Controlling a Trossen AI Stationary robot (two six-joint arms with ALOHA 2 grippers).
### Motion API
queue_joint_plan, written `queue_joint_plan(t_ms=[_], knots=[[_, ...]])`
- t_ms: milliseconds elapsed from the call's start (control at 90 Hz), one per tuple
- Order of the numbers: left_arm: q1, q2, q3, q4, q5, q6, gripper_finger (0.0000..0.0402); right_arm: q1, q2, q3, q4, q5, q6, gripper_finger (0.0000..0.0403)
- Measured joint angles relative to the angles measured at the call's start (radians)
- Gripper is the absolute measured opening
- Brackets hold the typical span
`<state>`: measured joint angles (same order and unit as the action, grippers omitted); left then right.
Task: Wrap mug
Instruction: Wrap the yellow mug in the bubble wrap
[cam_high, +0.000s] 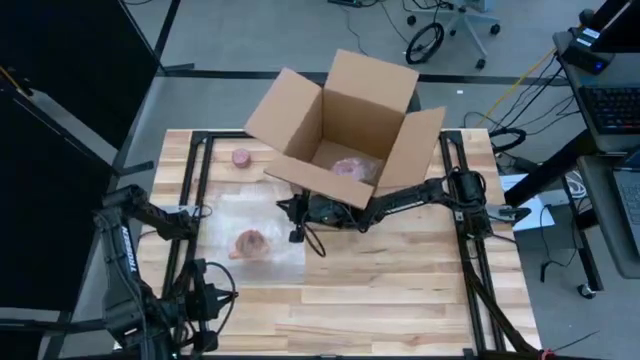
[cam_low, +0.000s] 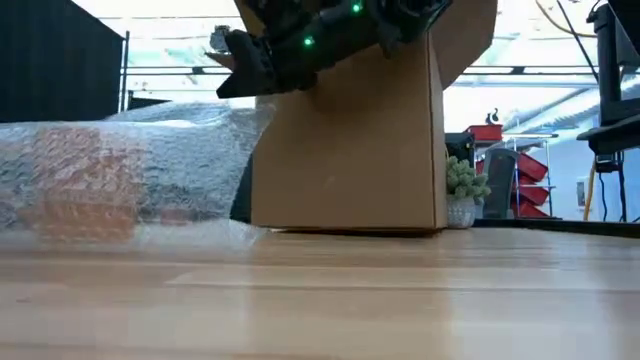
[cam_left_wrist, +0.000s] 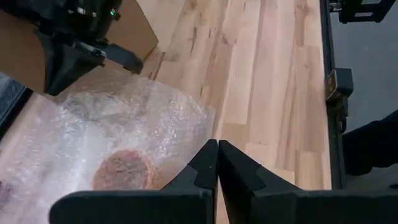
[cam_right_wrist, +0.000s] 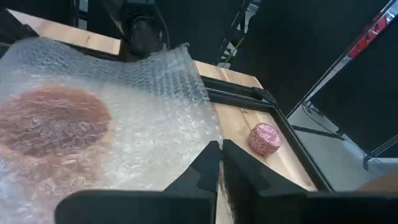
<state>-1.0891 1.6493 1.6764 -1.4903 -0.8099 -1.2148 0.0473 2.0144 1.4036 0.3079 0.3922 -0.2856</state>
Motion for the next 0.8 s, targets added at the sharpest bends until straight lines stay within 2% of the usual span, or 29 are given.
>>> queue_joint_plan(t_ms=[267,456,567,711,800], knots=[[0.138,0.013,0.0,-0.006,0.057,0.05,0.0,-0.009,0.0,0.001,-0.046,0.166,-0.071,0.0],[0.27,0.015,-0.008,-0.081,0.122,0.054,0.0,-0.012,0.0,0.001,-0.059,0.183,-0.068,0.0],[0.345,0.013,-0.066,-0.079,0.171,0.095,0.0,-0.012,0.0,0.001,-0.06,0.183,-0.074,0.0],[0.431,0.013,-0.192,-0.079,0.293,0.134,0.0,-0.014,0.007,0.001,-0.049,0.183,-0.091,0.0],[0.461,0.013,-0.256,-0.059,0.31,0.137,0.0,-0.02,0.026,0.001,-0.026,0.171,-0.11,0.0]])
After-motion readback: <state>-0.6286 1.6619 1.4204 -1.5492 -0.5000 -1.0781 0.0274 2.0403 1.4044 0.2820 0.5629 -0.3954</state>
